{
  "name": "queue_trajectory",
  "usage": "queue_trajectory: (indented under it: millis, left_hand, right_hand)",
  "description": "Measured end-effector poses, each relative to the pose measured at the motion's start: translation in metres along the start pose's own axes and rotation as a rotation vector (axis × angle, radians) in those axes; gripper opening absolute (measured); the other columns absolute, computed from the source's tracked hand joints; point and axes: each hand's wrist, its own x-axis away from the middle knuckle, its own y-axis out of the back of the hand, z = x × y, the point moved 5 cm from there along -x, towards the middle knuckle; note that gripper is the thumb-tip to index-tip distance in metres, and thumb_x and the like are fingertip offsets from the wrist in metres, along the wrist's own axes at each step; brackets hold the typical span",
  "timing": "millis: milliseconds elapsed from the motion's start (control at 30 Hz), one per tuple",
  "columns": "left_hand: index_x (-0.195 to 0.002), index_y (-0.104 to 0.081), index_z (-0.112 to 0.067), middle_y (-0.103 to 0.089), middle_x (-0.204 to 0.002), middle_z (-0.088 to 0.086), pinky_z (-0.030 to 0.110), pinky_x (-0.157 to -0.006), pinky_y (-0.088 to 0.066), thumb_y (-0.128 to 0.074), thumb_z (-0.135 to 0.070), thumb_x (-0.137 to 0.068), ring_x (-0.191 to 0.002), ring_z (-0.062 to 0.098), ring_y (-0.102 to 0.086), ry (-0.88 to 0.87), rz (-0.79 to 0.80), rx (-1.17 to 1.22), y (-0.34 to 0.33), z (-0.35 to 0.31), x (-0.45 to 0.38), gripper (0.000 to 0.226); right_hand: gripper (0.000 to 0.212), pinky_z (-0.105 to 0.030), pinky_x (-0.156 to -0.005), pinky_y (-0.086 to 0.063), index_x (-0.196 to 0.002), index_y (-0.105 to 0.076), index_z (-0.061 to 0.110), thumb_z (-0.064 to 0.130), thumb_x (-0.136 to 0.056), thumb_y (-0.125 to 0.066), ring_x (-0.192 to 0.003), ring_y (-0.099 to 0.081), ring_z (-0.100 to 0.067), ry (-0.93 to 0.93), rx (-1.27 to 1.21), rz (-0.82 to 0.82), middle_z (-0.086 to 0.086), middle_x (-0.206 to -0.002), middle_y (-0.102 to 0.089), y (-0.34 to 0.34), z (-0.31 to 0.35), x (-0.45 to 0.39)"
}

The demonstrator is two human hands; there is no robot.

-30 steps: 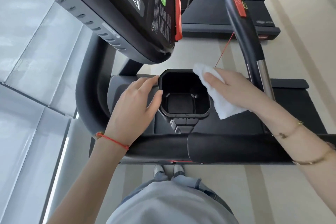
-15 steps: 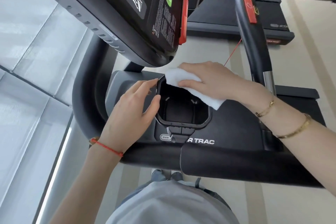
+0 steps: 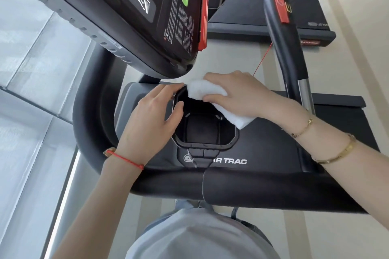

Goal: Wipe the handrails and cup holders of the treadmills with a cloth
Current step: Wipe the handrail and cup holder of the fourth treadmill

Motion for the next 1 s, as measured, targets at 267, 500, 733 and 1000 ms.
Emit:
queue_trajectory:
  millis: [267, 500, 733, 1000]
  left_hand:
    - [-0.133, -0.056, -0.02, -0.058, -0.11, -0.014, 0.022, -0.092, -0.049, -0.055, -0.021, -0.096, -0.101, 0.007, -0.06, -0.031, -0.025, 0.026, -0.002, 0.004, 0.0, 0.037]
    - [-0.134, -0.057, -0.02, -0.061, -0.111, -0.009, 0.001, -0.083, -0.038, -0.056, -0.021, -0.096, -0.094, 0.001, -0.055, -0.002, -0.022, 0.041, -0.003, 0.005, 0.0, 0.038]
    - [-0.134, -0.057, -0.018, -0.056, -0.108, -0.012, -0.005, -0.083, -0.031, -0.056, -0.02, -0.096, -0.09, -0.004, -0.05, -0.001, -0.017, 0.032, -0.004, 0.005, 0.001, 0.038]
    - [-0.135, -0.056, -0.016, -0.064, -0.112, -0.001, 0.006, -0.085, -0.038, -0.055, -0.019, -0.097, -0.09, 0.006, -0.057, -0.029, -0.016, 0.016, -0.005, 0.004, 0.003, 0.038]
  right_hand:
    - [0.032, -0.022, -0.053, -0.027, -0.118, -0.039, 0.022, 0.044, -0.096, -0.047, -0.063, -0.044, -0.008, -0.272, -0.211, -0.161, 0.013, -0.072, -0.045, -0.017, -0.012, 0.05]
    - [0.017, -0.025, -0.056, -0.031, -0.086, -0.047, 0.021, 0.027, -0.092, -0.061, -0.069, -0.045, -0.011, -0.305, -0.358, -0.048, 0.01, -0.072, -0.048, -0.004, -0.007, 0.016]
    - [0.028, -0.018, -0.044, -0.034, -0.105, -0.031, 0.021, 0.04, -0.096, -0.051, -0.067, -0.05, -0.009, -0.51, -0.461, -0.148, 0.001, -0.083, -0.049, -0.035, -0.001, 0.073]
    - [0.018, -0.022, -0.058, -0.035, -0.102, -0.046, 0.019, 0.034, -0.097, -0.053, -0.075, -0.049, -0.015, -0.454, -0.468, -0.109, 0.005, -0.085, -0.051, -0.012, -0.008, 0.036]
